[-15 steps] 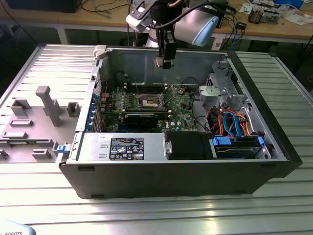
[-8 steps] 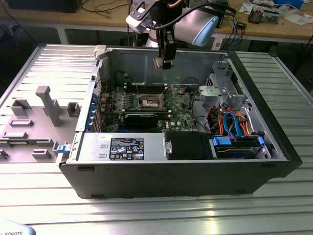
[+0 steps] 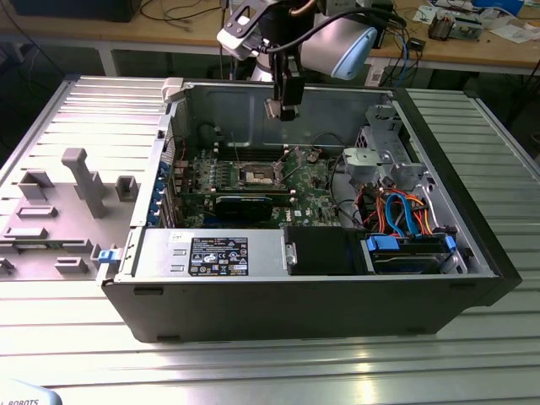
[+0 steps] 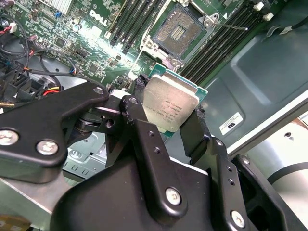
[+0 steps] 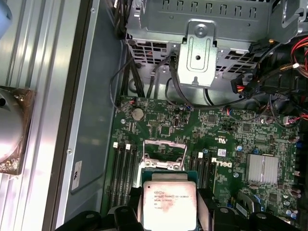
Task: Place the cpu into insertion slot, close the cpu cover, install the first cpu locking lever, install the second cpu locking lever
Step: 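Place the cpu into insertion slot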
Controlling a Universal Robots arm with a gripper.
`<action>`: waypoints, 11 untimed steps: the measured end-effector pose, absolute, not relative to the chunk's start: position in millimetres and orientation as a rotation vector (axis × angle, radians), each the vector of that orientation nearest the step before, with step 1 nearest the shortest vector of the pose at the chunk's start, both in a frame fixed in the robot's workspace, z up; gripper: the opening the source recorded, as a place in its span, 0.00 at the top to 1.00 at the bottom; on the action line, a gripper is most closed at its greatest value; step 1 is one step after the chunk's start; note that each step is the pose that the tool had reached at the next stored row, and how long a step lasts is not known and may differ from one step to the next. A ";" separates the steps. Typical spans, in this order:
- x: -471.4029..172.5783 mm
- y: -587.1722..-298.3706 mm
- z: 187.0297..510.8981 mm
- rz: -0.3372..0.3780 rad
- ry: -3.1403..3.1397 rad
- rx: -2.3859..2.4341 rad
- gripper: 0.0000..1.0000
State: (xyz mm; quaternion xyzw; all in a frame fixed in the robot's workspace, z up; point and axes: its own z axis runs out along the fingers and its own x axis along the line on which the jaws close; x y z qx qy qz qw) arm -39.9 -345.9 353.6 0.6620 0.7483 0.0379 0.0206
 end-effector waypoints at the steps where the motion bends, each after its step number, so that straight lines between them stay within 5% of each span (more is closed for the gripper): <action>1: -39.9 -345.9 353.3 0.118 2.320 2.053 0.46; 11: -40.3 -345.9 351.3 0.118 2.321 2.053 0.46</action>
